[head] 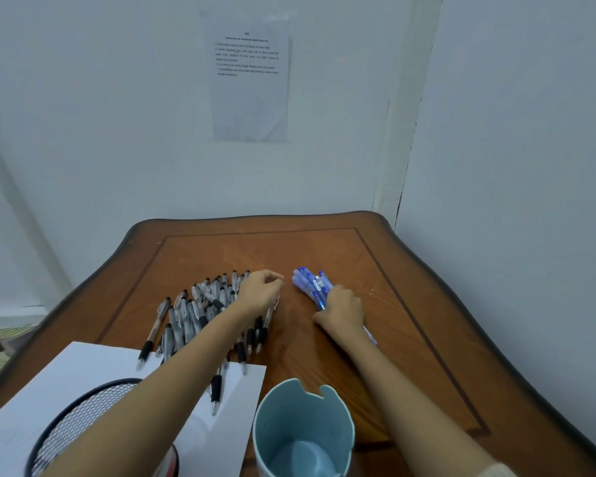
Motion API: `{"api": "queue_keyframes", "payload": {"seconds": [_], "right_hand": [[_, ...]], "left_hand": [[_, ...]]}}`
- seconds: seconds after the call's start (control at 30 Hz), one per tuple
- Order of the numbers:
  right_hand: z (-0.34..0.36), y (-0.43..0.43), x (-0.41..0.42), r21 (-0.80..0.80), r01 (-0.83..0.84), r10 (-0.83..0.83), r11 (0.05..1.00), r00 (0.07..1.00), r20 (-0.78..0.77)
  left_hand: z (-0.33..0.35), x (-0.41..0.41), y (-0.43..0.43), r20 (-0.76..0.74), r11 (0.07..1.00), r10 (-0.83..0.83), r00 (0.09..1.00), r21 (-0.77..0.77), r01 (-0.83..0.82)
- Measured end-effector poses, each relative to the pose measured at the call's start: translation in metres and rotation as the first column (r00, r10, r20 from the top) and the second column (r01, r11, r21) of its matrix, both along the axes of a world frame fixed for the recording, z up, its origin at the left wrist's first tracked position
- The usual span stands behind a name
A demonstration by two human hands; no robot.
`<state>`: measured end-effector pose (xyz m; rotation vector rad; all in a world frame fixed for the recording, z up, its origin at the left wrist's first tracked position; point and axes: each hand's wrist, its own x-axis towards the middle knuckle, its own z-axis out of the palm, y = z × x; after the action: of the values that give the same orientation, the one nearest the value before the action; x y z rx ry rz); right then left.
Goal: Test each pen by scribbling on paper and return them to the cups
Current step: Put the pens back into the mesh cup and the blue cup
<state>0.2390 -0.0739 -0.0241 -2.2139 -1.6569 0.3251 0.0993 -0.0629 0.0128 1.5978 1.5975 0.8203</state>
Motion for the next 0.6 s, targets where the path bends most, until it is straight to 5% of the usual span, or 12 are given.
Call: {"api": "queue_keyframes", "payload": {"seconds": [0.3,0.47,0.6], "right_hand": [[0.008,-0.001,0.01,0.012,-0.12,0.119,0.993,0.992,0.041],[0.011,0.008,0.026,-0.036,-0.1,0.094,0.994,0.986,-0.139],[0.011,0.011,0.031,-0.047,-0.097,0.086,0.994,0.977,-0.195]], "left_hand": [[0.007,-0.003,-0.01,-0.065,0.997,-0.069,0.995,-0.025,0.067],[-0.002,-0.014,-0.01,-0.309,0.988,-0.126,0.943,0.044,0.147],[-0.014,-0.021,-0.007,-0.589,0.981,-0.15,0.794,0.009,0.192]]}}
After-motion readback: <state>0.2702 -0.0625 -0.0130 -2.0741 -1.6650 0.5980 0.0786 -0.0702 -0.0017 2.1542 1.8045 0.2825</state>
